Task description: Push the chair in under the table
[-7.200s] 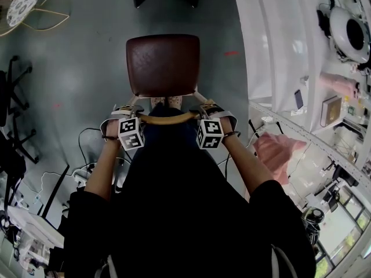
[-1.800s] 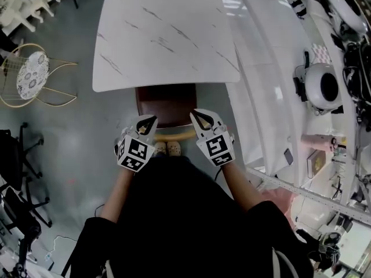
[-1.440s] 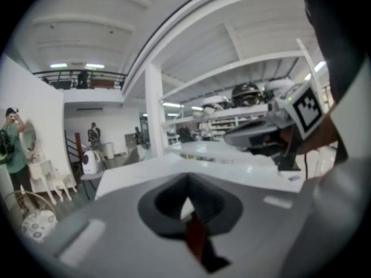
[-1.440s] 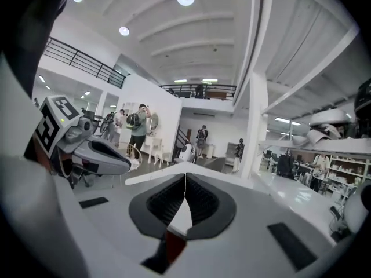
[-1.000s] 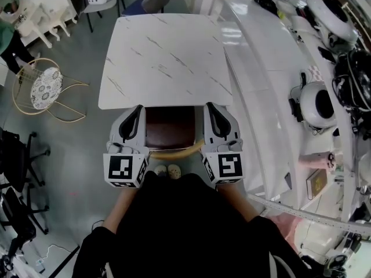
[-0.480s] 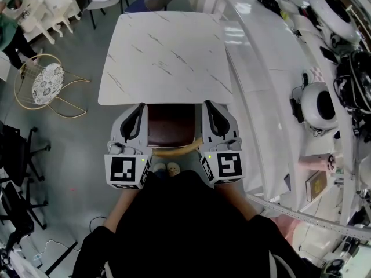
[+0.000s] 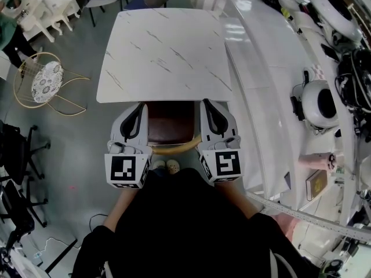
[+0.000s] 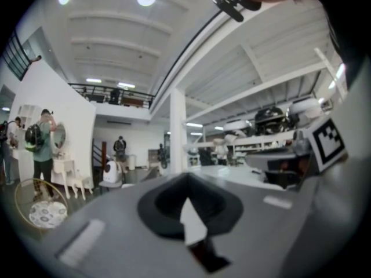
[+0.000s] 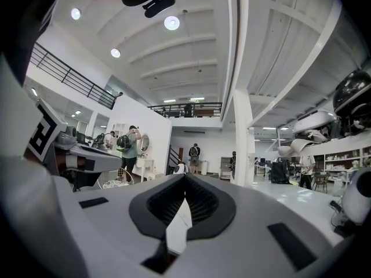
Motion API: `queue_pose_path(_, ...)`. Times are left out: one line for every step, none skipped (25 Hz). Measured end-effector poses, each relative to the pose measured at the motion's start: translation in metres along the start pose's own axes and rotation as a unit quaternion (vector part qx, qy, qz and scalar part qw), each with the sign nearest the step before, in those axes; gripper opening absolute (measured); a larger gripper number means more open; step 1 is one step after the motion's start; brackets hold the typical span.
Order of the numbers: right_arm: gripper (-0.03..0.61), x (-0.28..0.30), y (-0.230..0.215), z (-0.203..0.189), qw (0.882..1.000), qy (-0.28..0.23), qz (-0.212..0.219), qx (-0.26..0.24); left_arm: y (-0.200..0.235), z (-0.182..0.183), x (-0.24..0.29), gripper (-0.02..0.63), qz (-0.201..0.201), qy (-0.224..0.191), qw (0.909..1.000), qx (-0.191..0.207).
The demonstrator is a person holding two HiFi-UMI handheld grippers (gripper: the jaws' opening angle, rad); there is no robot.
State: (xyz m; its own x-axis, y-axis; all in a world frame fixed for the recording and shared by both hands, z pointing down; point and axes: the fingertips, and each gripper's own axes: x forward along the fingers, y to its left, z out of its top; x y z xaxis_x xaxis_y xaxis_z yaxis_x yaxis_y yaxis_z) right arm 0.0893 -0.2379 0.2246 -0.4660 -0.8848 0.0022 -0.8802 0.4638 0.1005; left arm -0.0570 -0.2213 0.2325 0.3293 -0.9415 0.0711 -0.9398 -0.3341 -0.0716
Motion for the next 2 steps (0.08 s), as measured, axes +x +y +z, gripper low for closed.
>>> queue_pose_path(0.020, -0.0001, 0.0004, 0.0001, 1.000, -0.001, 0.002, -0.001, -0.0009, -0.0004, 0.0000, 0.008, 0.000, 0.000, 1.0000, 0.000)
queue_pose_path(0.020, -0.0003, 0.0007, 0.0002, 1.000, -0.002, 0.004, -0.003, -0.0019, -0.0007, 0.0001, 0.008, 0.000, -0.001, 1.0000, 0.000)
